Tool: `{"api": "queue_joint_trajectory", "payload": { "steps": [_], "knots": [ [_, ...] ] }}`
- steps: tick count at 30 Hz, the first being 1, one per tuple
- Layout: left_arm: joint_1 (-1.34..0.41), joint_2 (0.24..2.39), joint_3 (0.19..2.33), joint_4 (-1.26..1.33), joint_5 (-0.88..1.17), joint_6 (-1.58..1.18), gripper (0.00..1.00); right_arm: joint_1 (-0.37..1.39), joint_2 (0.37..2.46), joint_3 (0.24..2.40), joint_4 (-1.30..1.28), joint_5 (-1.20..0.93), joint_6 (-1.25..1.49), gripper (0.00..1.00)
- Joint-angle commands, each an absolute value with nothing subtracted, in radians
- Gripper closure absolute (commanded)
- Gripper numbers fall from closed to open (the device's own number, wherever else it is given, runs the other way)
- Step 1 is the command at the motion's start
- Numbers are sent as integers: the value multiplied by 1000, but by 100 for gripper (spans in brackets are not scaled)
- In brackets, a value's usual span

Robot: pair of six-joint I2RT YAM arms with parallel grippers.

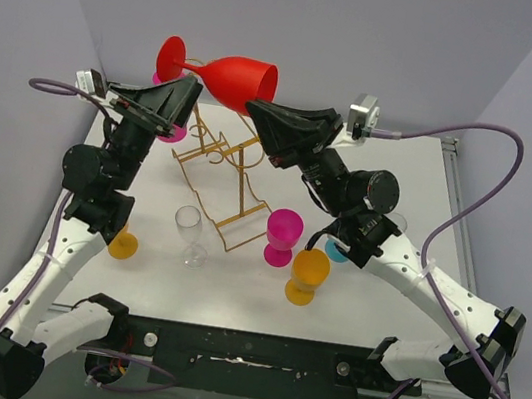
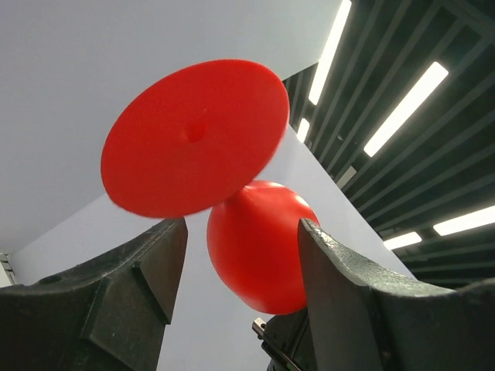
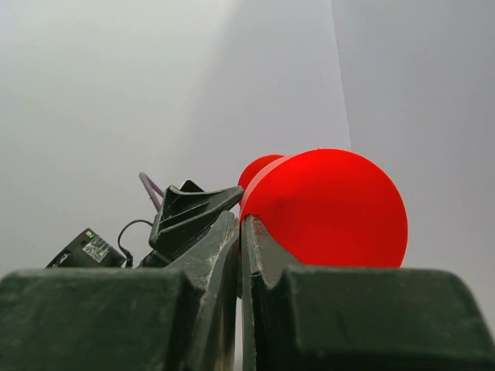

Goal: Place the wine glass upside down on the wine glass rack

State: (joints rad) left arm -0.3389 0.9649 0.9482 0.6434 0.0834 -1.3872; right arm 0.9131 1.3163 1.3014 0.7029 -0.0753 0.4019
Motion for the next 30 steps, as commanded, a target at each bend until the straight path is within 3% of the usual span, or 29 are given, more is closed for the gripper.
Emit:
{"api": "queue_joint_trajectory", "payload": {
  "steps": [1, 6, 14, 30],
  "knots": [
    [-341, 962, 1013, 724, 68, -1422, 44, 932, 1309, 1344, 776, -153, 398, 100],
    [-341, 958, 1015, 729, 28, -1440, 50, 949, 1312, 1343, 746, -174, 365, 100],
    [-341, 951, 1014, 755, -30, -1433, 78, 984, 1309, 1329, 701, -163, 304, 100],
    [-341, 952, 986, 877, -36, -1439, 79, 987, 1306, 1282, 634, -240, 310, 100]
  ]
}}
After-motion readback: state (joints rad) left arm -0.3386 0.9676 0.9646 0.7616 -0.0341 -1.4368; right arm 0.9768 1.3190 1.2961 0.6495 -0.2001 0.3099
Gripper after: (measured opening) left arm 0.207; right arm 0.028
